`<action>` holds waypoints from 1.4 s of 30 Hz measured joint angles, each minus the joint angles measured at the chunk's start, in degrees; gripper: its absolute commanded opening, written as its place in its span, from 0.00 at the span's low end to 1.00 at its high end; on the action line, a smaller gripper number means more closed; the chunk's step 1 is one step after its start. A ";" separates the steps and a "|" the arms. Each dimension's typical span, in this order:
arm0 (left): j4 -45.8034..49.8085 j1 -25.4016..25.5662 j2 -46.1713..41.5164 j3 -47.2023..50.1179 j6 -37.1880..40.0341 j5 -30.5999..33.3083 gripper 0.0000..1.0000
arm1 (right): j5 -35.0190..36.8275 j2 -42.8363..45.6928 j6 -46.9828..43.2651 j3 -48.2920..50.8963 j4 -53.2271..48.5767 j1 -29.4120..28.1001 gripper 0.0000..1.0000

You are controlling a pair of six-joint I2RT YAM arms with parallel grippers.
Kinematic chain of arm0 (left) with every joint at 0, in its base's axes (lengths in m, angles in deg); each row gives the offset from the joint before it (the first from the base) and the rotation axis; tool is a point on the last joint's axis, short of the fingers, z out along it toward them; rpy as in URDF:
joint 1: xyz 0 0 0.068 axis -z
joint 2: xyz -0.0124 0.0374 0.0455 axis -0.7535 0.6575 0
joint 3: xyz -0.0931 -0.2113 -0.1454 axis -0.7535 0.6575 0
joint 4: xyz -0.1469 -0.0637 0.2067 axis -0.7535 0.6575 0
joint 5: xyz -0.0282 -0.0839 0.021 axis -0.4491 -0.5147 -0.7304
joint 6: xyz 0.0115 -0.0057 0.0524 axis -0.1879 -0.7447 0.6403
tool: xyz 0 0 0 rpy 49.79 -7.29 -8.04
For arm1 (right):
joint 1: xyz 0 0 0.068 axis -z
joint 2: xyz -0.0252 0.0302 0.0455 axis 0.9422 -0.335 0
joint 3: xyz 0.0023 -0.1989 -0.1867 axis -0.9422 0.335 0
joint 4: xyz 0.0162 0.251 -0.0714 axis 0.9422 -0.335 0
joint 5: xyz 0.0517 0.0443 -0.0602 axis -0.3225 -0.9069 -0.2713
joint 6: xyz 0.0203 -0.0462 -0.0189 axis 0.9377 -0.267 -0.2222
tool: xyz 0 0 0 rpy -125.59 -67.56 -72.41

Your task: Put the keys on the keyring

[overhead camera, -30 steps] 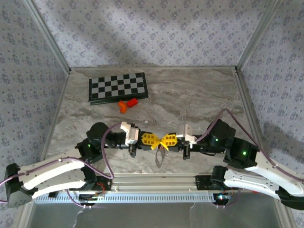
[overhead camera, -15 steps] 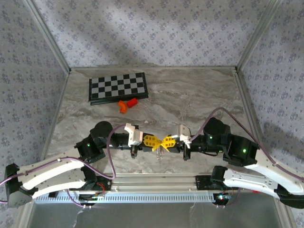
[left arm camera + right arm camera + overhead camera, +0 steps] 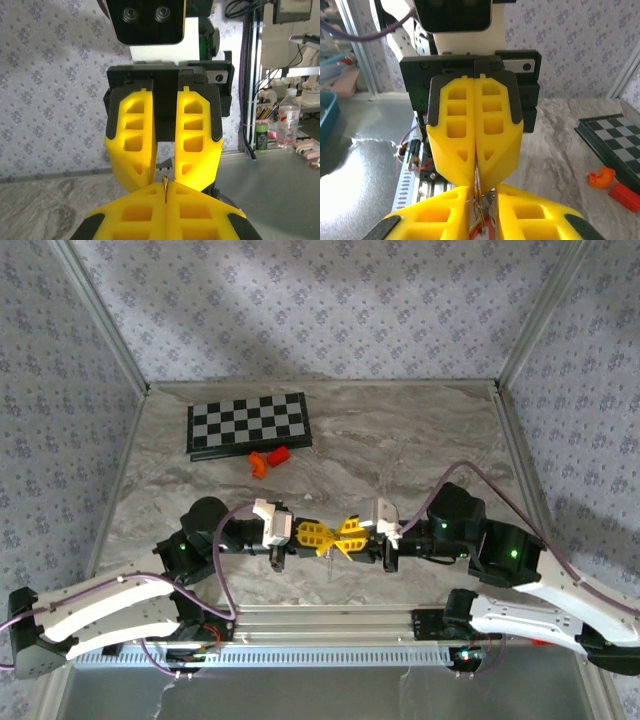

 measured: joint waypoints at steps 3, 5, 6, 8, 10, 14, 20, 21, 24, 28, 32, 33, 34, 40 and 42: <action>-4.20 0.00 1.09 0.57 -2.10 -1.31 0.00 | -1.03 0.98 0.74 1.27 2.71 0.00 0.19; -6.60 -0.04 1.49 0.96 -3.30 -1.86 0.00 | -1.57 1.29 1.18 1.51 3.67 0.00 0.11; -7.69 -0.07 1.51 1.20 -3.76 -1.97 0.00 | -1.88 1.55 1.42 1.66 4.17 0.00 0.08; -9.53 -0.04 1.53 1.57 -4.66 -2.32 0.00 | -2.34 2.03 1.84 2.03 5.16 0.00 0.05; -10.95 -0.04 1.55 1.88 -5.46 -2.60 0.00 | -2.56 2.27 2.01 2.40 6.10 0.00 0.00; -11.87 -0.07 1.88 1.92 -6.29 -2.80 0.00 | -2.67 2.62 2.10 2.71 6.75 0.00 0.00; -6.86 -0.04 1.73 1.18 -3.48 -1.40 0.06 | -1.01 2.16 1.88 1.95 3.43 0.02 0.00; -4.68 -0.07 1.66 0.59 -2.36 -0.68 0.08 | -0.28 1.64 1.75 1.03 1.68 0.02 0.00; 1.36 -0.04 1.18 -1.16 0.66 1.09 0.12 | 1.16 -0.63 0.92 -2.29 -3.43 -0.09 0.00; 9.79 -0.04 0.98 -3.80 4.66 2.80 0.12 | 2.95 -4.07 -0.70 -6.45 -9.46 -0.70 0.00; 14.73 -0.04 0.98 -4.52 7.19 3.72 0.06 | 4.02 -7.39 -2.25 -10.23 -15.50 -1.07 0.00; 15.63 -0.04 0.98 -4.63 7.58 3.98 0.05 | 4.26 -7.87 -2.62 -10.82 -16.63 -1.09 0.00; 16.52 -0.04 0.96 -4.66 8.11 4.24 0.02 | 4.50 -8.35 -2.97 -11.54 -17.90 -1.14 0.00; 18.29 -0.04 0.66 -4.66 8.81 4.50 0.00 | 5.31 -9.79 -4.02 -12.85 -21.14 -1.25 0.00; 17.77 -0.04 0.55 -4.59 8.35 4.26 0.00 | 5.31 -9.66 -4.00 -12.85 -20.81 -1.33 0.03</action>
